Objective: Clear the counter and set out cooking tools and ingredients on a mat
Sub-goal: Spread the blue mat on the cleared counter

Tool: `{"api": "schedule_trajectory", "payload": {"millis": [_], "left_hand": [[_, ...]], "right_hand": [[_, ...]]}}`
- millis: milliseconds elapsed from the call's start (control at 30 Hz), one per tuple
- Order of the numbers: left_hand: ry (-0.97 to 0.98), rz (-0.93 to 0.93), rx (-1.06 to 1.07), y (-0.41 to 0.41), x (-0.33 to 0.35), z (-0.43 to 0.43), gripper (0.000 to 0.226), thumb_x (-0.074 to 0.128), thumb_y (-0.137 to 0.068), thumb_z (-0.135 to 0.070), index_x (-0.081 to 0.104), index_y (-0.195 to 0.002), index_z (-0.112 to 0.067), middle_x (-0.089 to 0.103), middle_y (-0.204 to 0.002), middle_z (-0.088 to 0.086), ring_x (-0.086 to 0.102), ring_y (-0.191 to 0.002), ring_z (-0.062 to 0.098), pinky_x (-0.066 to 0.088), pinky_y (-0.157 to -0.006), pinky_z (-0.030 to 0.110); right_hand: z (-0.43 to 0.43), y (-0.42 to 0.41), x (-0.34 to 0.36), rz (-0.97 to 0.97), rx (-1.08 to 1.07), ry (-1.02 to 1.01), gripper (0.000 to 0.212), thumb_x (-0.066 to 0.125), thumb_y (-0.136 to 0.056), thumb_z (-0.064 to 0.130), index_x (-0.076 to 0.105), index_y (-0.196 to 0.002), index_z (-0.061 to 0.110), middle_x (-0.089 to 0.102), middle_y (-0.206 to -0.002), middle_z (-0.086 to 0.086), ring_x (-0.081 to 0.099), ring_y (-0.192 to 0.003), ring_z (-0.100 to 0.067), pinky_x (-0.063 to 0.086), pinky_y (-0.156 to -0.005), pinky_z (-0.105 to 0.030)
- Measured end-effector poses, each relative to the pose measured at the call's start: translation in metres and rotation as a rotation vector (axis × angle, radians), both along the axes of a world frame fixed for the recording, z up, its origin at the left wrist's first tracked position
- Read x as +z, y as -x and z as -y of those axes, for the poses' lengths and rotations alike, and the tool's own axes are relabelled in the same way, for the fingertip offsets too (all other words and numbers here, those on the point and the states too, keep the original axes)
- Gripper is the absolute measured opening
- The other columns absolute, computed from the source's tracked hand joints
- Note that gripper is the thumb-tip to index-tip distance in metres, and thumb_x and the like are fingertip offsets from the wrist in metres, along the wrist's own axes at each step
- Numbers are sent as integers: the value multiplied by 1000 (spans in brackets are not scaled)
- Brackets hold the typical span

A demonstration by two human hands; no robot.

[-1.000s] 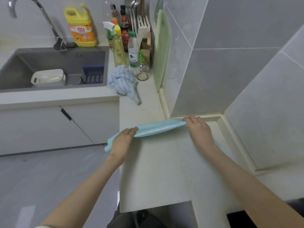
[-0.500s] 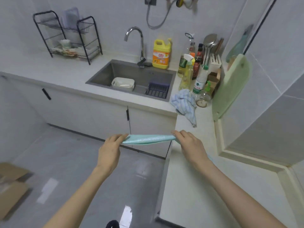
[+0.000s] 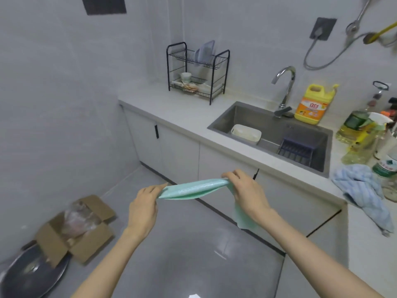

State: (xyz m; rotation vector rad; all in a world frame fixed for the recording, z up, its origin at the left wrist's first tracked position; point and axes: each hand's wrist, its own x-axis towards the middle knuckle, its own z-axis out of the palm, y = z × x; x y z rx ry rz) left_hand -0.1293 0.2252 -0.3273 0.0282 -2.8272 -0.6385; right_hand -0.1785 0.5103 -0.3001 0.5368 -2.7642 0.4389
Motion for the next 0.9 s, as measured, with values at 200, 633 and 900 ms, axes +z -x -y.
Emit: {"api": "schedule_trajectory", "payload": {"millis": [200,633,900], "left_hand": [[2,-13,104,49,4,93,61,37,-78,3,60,-126,-26,63,-123,-4,56,-110,28,47,-75,35],[2,26,206,238,8,177,62,40,-84,8,55,-130,-30,57,-131,-5,51,-117,26,42,-78,35],[46,102,151,401,31,218,62,43,-88,0,36,-144,-26,50,-138,4,50,-118,29,43,-84,35]], "right_hand": [[94,75,6,11,100,-11,40,60,-84,5,50,-113,31,54,-100,6,53,-77,-21,35,-51,-28],[179,283,9,54,150,-89,33,55,-90,13,53,-120,26,56,-104,3,55,-90,-22,39,-53,-31],[217,446,24,112,84,-80,39,45,-84,2,46,-119,16,55,-103,-3,43,-89,-23,31,-60,-32]]}}
